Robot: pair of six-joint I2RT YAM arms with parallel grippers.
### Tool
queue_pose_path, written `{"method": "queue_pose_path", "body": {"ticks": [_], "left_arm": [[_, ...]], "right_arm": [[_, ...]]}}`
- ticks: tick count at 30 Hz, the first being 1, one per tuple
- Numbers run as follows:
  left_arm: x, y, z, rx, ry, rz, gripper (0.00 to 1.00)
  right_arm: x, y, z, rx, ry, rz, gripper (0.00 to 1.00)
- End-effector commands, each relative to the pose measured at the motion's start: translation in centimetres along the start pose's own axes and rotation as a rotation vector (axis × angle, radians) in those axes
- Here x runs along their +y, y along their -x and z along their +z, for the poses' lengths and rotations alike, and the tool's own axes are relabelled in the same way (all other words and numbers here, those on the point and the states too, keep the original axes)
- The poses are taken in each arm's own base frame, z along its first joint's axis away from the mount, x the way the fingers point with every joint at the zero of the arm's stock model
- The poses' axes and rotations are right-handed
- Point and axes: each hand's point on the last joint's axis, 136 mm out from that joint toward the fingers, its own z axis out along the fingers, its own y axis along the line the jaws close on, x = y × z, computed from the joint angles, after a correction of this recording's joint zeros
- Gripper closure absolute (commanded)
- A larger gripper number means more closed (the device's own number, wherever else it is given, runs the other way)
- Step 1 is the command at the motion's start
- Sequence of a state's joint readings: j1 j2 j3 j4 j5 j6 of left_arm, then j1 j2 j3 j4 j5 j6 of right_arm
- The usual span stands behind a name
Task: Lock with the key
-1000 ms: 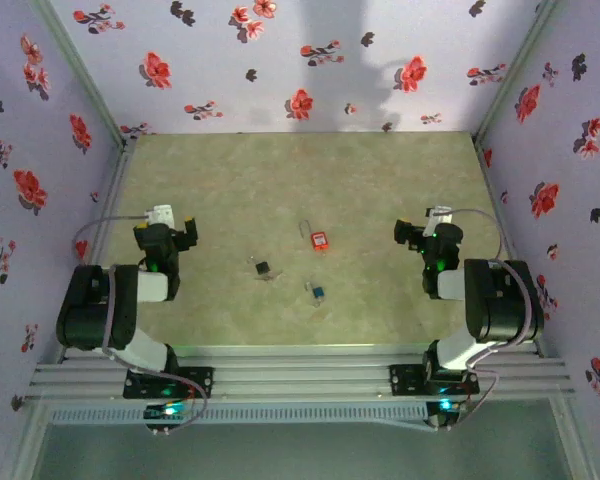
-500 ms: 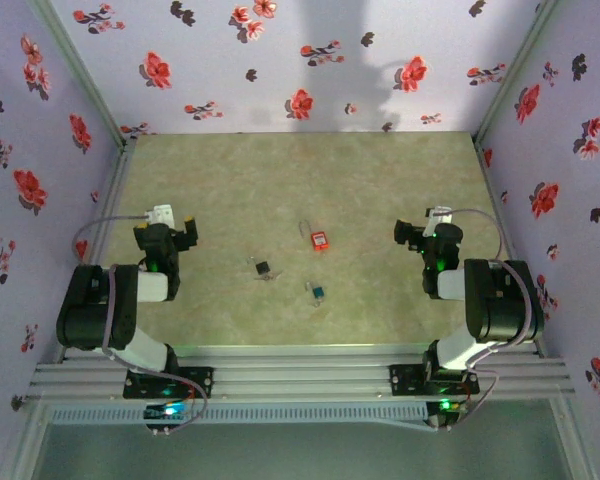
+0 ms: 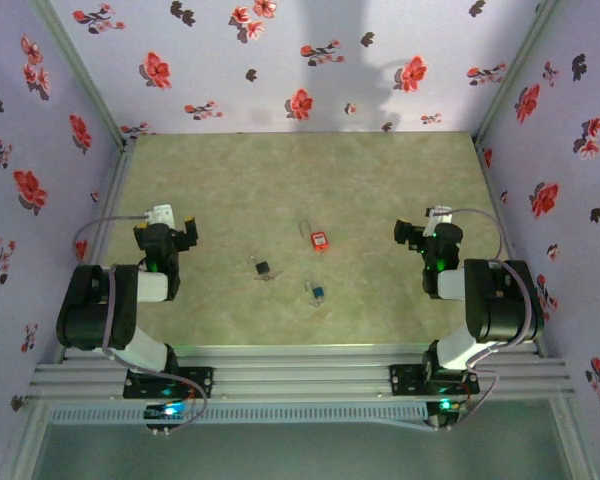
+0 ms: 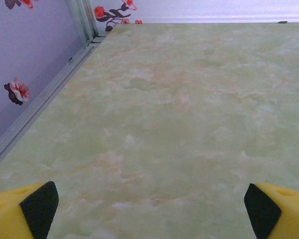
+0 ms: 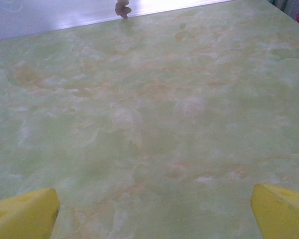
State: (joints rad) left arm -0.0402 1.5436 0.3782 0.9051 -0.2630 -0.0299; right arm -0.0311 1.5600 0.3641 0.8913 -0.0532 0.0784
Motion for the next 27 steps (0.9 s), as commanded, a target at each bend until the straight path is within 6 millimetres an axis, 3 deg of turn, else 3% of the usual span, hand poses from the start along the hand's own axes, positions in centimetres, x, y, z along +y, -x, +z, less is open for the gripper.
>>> {"method": "queue_pose_path", "body": {"ticks": [1, 6, 9, 13, 18, 20, 22, 25, 27], "left_arm": [[0.3, 0.4, 0.0, -0.022, 0.02, 0.005, 0.0], [0.6, 1.4, -0.8, -0.045, 0.028, -0.003, 0.0], [1.1, 3.3, -2.4, -0.069, 0.031, -0.01, 0.0], [1.4, 7.2, -4.7, -0.081, 0.012, -0.161, 0.0], [2.4, 11.0, -8.4, 0.01, 0.017, -0.547, 0.0], [2.6, 11.0, -10.5, 0.112, 0.03, -0.652, 0.0], [2.9, 10.9, -11.8, 0.138, 0.043, -0.726, 0.0], [0.8, 12.3, -13.1, 0.117, -0.12, -0.711, 0.0], [0.0, 11.8, -13.9, 0.162, -0.161, -0.727, 0.0]], "right_arm": [[0.2, 1.1, 0.3, -0.03, 0.011, -0.017, 0.01], [0.3, 1.2, 0.2, -0.034, 0.012, -0.019, 0.01], [0.6, 2.7, -0.9, -0.046, 0.009, -0.03, 0.01], [0.0, 7.2, -3.8, -0.048, -0.127, 0.048, 0.01], [3.1, 13.5, -8.5, -0.176, 0.046, 0.299, 0.01], [2.0, 13.2, -10.4, -0.141, -0.009, 0.598, 0.01], [2.0, 12.4, -11.4, -0.119, -0.003, 0.723, 0.01], [3.6, 12.5, -11.6, -0.091, 0.076, 0.685, 0.01], [4.2, 11.5, -11.5, -0.02, 0.055, 0.63, 0.01]]}}
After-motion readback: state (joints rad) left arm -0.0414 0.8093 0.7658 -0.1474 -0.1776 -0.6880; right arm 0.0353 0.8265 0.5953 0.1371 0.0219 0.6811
